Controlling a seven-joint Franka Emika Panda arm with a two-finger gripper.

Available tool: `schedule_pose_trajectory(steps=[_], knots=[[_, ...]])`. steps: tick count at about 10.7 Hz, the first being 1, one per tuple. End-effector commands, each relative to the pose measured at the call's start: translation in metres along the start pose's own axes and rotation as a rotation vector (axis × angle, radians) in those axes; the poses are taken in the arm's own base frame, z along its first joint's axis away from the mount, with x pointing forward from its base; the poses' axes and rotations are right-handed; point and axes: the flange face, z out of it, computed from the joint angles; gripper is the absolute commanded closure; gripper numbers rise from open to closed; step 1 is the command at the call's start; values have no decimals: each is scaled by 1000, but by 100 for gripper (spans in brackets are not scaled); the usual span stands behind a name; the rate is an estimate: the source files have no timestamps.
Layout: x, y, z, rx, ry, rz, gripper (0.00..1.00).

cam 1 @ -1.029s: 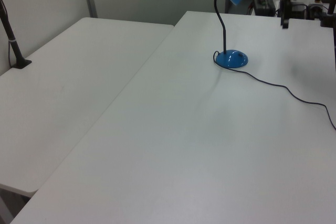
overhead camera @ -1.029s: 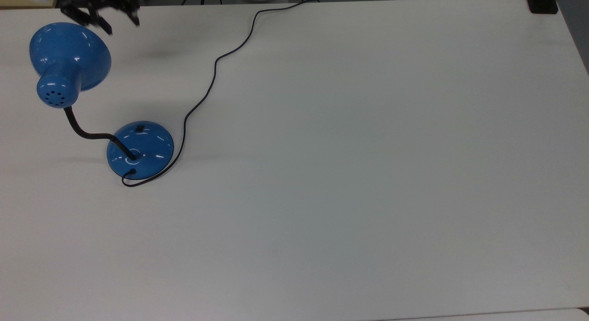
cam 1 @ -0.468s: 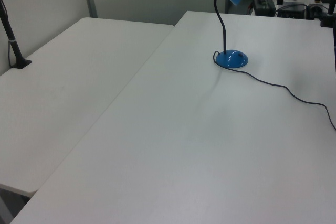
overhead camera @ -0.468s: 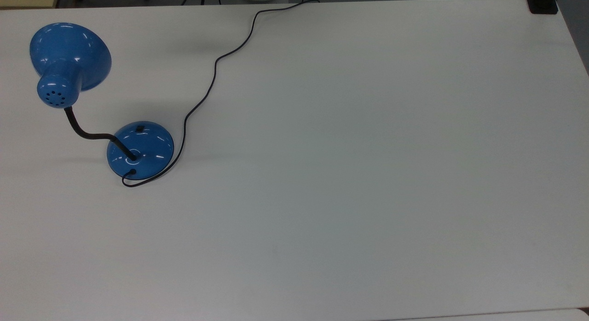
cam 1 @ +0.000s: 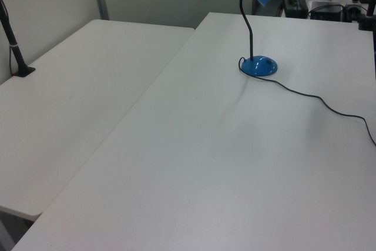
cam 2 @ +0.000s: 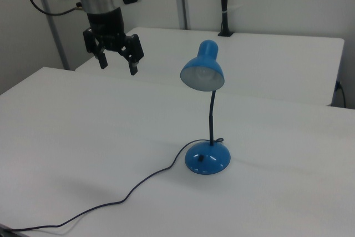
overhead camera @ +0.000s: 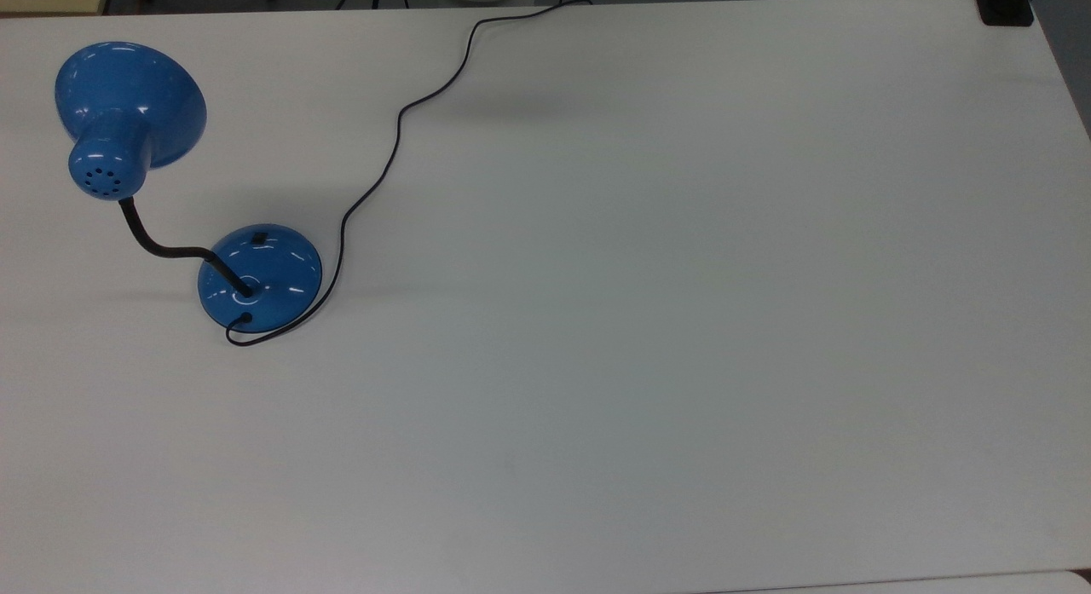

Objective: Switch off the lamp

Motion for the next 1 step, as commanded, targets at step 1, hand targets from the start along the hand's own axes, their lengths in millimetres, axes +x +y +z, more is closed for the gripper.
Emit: schedule_pose_trajectory(steps=[1], knots=[[9, -2, -1, -25, 52, 31, 0]])
